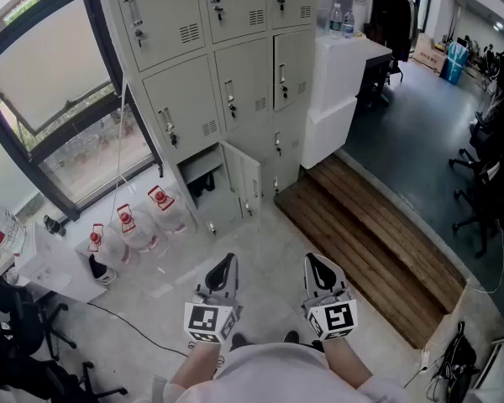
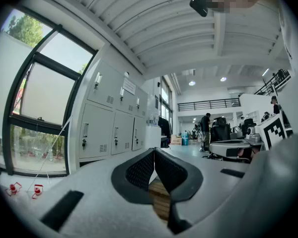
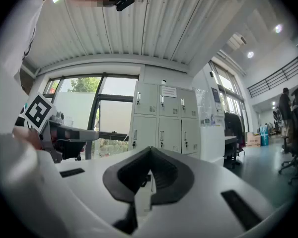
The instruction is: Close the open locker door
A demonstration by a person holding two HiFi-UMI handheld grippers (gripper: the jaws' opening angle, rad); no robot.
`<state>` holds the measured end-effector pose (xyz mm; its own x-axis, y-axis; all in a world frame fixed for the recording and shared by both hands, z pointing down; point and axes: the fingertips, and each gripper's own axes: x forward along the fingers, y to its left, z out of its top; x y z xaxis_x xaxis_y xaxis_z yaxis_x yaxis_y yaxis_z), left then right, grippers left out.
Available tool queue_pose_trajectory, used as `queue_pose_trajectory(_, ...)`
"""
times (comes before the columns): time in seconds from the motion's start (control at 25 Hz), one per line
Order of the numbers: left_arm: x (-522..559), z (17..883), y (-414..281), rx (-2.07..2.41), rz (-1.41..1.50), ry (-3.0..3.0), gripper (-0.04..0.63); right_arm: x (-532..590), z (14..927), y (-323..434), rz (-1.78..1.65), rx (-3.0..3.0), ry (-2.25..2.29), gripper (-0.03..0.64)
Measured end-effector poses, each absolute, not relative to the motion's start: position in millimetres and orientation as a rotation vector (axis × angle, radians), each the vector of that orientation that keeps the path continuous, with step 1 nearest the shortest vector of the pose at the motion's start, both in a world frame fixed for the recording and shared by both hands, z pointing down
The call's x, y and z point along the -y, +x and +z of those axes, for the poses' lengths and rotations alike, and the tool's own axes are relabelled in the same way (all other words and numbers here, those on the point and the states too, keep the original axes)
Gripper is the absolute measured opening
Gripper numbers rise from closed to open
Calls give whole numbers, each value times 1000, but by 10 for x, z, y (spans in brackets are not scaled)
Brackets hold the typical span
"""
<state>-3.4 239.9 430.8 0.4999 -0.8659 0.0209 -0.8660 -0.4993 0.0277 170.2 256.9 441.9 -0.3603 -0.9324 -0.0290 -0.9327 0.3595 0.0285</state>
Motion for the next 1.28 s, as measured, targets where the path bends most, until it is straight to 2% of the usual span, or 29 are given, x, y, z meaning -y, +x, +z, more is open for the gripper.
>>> queue_pose_trajectory(0.72, -2345, 4329, 43, 1578, 41, 2690, 9, -2495, 4458, 1774, 27, -2587, -1768, 12)
queue_pose_trajectory(1.28, -2211, 4340, 327, 1693, 70, 2635, 11, -2325, 4574, 2134, 0, -2667, -1693, 12)
